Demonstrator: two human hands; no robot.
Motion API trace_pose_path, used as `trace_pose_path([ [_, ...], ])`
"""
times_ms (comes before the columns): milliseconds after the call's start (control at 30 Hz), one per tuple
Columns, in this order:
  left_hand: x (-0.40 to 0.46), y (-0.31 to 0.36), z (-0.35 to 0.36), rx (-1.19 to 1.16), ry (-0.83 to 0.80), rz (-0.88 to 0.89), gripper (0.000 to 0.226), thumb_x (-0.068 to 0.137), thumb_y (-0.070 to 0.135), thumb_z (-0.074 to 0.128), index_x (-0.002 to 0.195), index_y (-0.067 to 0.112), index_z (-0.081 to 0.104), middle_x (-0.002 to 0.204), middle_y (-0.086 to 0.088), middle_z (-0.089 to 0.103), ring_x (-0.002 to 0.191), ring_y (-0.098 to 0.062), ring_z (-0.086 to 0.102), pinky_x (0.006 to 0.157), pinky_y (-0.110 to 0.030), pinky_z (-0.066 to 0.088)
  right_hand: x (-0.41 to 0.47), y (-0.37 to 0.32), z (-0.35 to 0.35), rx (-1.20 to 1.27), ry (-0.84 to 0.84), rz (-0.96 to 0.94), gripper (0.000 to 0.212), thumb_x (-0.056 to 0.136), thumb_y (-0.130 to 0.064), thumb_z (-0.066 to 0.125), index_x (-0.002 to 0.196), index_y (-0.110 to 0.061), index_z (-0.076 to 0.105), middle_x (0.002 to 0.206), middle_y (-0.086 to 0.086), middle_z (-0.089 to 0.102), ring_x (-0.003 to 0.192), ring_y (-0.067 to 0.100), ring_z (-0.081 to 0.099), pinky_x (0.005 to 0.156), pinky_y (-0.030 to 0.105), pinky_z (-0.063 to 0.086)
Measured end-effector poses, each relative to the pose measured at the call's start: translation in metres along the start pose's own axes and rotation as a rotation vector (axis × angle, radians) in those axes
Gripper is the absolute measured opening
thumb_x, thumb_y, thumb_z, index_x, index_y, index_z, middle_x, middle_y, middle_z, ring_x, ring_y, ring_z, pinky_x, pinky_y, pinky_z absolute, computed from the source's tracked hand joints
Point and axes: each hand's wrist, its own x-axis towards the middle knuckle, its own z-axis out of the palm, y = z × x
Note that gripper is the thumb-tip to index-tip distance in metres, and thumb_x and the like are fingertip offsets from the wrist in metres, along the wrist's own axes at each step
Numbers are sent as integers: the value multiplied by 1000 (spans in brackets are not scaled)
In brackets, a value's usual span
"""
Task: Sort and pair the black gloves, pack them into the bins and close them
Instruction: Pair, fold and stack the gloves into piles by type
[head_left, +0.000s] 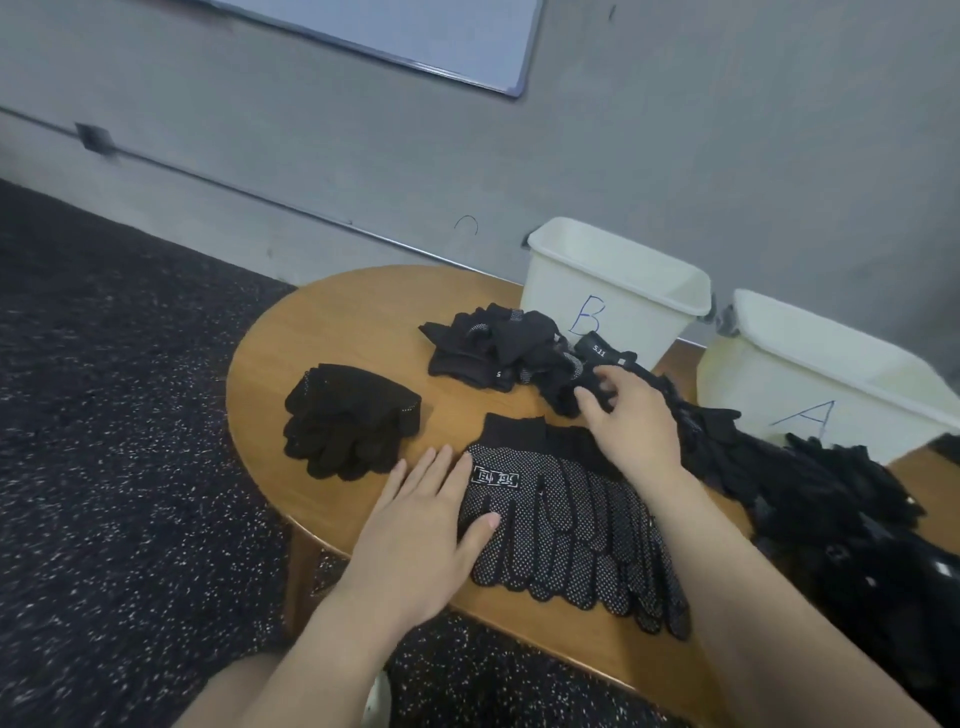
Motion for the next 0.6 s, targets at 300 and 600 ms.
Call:
trace_pose_path([
  [300, 1, -3, 4, -37, 22, 28, 77, 102, 69, 18, 166, 28, 9, 173, 7, 4, 159, -9, -2, 129, -33, -6, 47, -29, 8, -53, 58, 152, 19, 92, -27, 58, 79, -16, 67, 80, 6, 65, 84, 37, 65, 69, 33, 42],
  [600, 5, -4, 4, -84, -8, 24, 75, 103, 68, 20, 165, 26, 19, 173, 5, 8, 159, -11, 1, 129, -35, -5, 57, -52, -77, 207, 260, 135, 16, 89, -20, 56, 77, -13, 66, 71, 0, 63, 77, 26, 58, 68, 31, 43],
])
